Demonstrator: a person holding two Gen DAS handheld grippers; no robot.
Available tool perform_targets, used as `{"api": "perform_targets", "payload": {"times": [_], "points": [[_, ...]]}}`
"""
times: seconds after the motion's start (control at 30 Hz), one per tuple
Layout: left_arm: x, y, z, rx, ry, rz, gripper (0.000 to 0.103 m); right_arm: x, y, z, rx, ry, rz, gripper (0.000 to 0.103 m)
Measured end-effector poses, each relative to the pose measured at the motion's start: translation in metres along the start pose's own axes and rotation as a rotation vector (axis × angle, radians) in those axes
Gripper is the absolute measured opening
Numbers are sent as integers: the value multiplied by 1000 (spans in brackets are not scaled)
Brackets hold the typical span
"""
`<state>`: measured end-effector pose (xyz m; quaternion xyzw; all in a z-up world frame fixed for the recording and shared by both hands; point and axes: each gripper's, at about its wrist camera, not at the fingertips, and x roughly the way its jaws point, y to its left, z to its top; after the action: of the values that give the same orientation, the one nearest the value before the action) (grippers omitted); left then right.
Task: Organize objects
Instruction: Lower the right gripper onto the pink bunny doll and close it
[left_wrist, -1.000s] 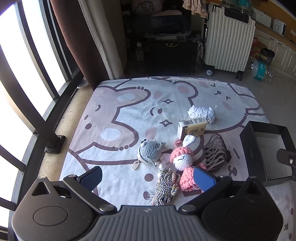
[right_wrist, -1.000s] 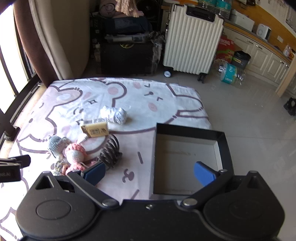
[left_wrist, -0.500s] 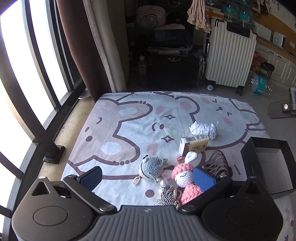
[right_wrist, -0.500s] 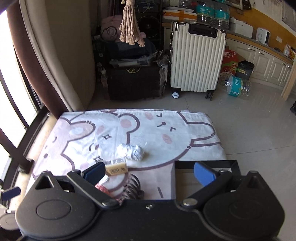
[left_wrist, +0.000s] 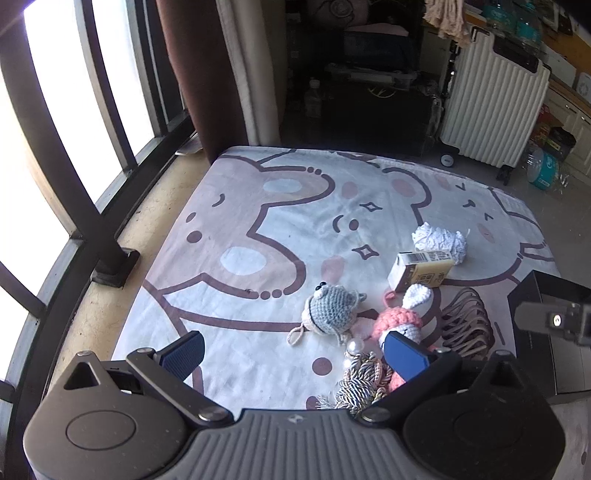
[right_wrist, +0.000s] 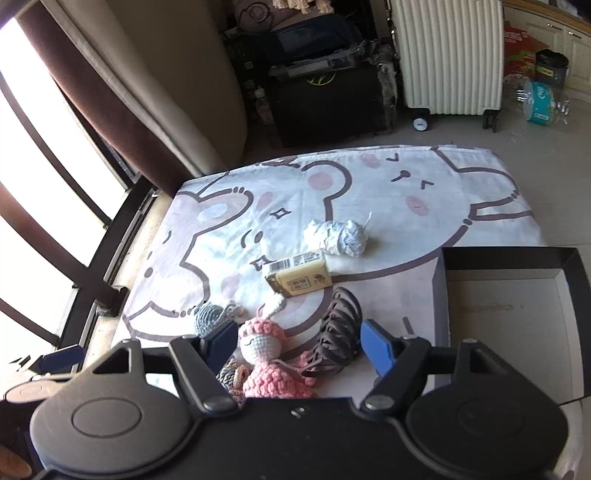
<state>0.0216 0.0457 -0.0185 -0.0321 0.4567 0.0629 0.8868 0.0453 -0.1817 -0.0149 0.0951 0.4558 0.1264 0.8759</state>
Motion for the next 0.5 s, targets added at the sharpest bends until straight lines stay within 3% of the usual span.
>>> {"api": "perform_targets", "payload": {"times": [0.17,0.37,0.5], "points": [[8,1,-1,-39,43,-24,97,15,-1,-14,-109,66,46,62],[17,-5,-4,-26,83,-49,92,39,4,-41,-332,181,27,52],[23,-6,-7,-19,109,-69,89,54,15,-60,-487,240,23,51]]}}
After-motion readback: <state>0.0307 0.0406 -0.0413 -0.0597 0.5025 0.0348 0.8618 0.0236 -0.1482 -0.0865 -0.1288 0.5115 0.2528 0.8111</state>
